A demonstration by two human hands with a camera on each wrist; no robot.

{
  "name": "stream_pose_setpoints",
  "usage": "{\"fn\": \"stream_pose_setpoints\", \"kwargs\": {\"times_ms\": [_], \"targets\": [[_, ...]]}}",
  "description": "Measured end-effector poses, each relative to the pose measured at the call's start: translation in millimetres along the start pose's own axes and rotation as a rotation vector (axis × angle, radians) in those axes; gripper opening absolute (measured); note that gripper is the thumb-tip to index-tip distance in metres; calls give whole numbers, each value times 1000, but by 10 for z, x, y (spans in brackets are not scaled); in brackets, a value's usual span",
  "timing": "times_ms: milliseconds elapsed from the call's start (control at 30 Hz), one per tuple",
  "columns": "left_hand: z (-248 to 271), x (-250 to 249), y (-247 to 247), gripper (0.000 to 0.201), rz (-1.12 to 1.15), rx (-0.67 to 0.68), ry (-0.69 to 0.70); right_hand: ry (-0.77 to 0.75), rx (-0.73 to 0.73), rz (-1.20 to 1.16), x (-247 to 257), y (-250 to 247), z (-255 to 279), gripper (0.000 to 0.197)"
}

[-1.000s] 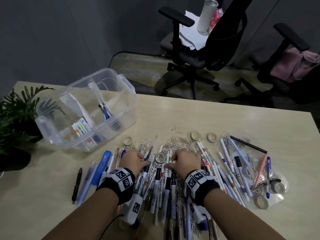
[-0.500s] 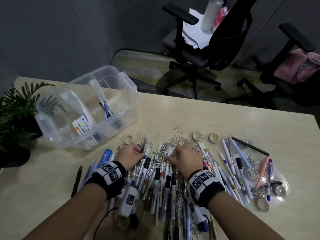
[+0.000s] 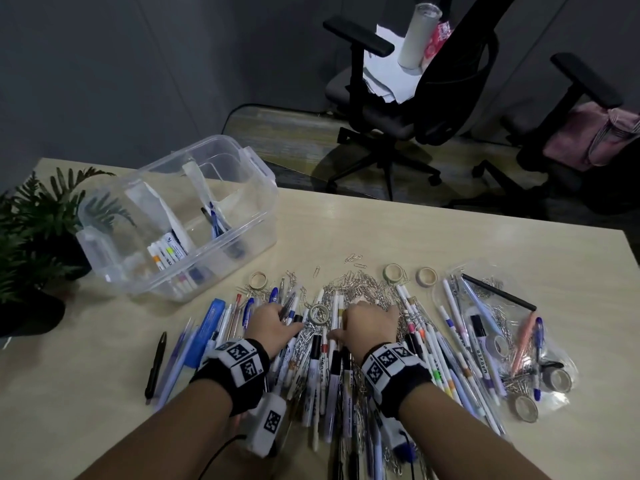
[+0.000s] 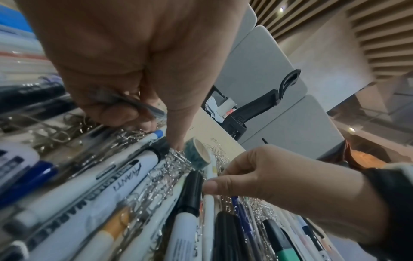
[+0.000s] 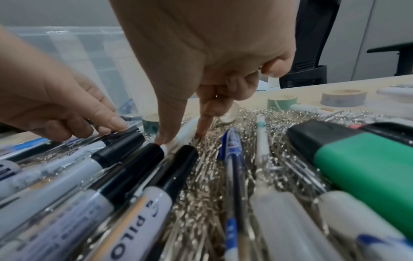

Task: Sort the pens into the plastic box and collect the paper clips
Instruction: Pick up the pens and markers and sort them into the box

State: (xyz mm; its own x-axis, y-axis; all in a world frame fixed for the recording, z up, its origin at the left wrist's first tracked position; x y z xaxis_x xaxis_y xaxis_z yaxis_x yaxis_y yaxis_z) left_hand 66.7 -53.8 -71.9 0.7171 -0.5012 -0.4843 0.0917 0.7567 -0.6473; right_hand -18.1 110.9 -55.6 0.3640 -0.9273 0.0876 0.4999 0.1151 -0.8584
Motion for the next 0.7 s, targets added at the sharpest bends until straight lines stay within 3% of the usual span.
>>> {"fn": "stream_pose_setpoints", "kwargs": {"times_ms": [167, 433, 600, 700], "targets": [[-95, -39, -11, 36, -124, -54, -34, 15, -16, -47, 3, 71, -7, 54], [-139, -102, -23, 26, -132, -17, -38, 11, 80, -197, 62, 176, 1, 39], [-71, -137, -127, 39, -63, -13, -14, 32, 113, -351, 27, 174, -37, 34], [-7, -189, -251, 34, -21, -45, 34, 20, 118, -538, -1, 150, -66, 32]]}}
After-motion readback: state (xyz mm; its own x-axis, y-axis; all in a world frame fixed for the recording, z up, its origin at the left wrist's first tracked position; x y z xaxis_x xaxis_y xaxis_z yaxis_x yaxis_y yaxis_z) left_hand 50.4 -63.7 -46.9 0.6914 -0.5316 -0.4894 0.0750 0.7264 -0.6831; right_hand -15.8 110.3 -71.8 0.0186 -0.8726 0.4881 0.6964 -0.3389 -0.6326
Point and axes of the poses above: each hand's wrist, its own z-axis away from the middle knuckle, its own y-axis out of the palm, x = y × z, the point moved 7 cm from there along -z, towards the middle knuckle, and after that the axes turned 7 degrees about -z, right-handed, at the moved point
